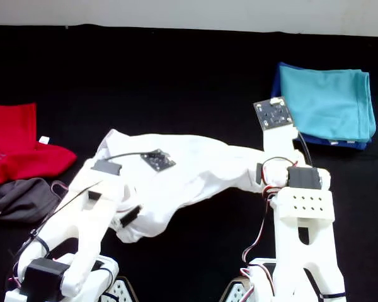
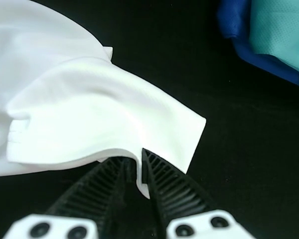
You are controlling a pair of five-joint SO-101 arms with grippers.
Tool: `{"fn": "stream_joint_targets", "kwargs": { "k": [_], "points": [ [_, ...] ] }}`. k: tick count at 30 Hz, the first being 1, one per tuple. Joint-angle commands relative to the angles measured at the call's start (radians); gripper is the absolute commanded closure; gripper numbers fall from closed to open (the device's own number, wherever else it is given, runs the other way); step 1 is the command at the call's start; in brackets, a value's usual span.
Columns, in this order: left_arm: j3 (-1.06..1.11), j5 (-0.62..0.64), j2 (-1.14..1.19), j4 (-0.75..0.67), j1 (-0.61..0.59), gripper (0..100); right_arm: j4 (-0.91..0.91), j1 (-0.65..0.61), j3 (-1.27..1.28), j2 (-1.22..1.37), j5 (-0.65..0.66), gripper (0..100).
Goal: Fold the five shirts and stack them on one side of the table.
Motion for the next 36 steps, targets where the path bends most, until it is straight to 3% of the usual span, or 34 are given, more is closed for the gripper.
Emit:
{"fn": "stream_joint_targets", "kwargs": {
  "k": [1, 7, 10, 19, 26, 32, 36],
  "points": [
    [-0.177, -0.006, -0.016, 0.173, -0.015, 99, -0.015, 0.013, -0.013, -0.018, 0.006, 99.1],
    [-0.579, -0.011, -0.016, 0.488, -0.015, 99, -0.07, 0.077, -0.14, 0.004, 0.008, 99.1],
    [-0.796, -0.011, -0.013, 0.546, -0.03, 99, -0.031, 0.122, -0.314, 0.073, 0.008, 99.1],
    [-1.245, -0.009, -0.016, 0.548, -0.2, 99, 0.231, 0.163, -0.88, 0.249, 0.011, 99.1],
    [-1.538, -0.008, -0.012, 0.546, -0.228, 99, 0.286, 0.163, -1.207, 0.26, 0.011, 99.1],
    [-1.607, -0.006, -0.016, 0.46, -0.226, 99, 0.269, 0.165, -1.359, 0.26, 0.012, 99.1],
    [-1.567, -0.006, -0.001, 0.506, -0.226, 99, 0.317, 0.159, -1.32, 0.262, 0.012, 99.1]
  ]
}}
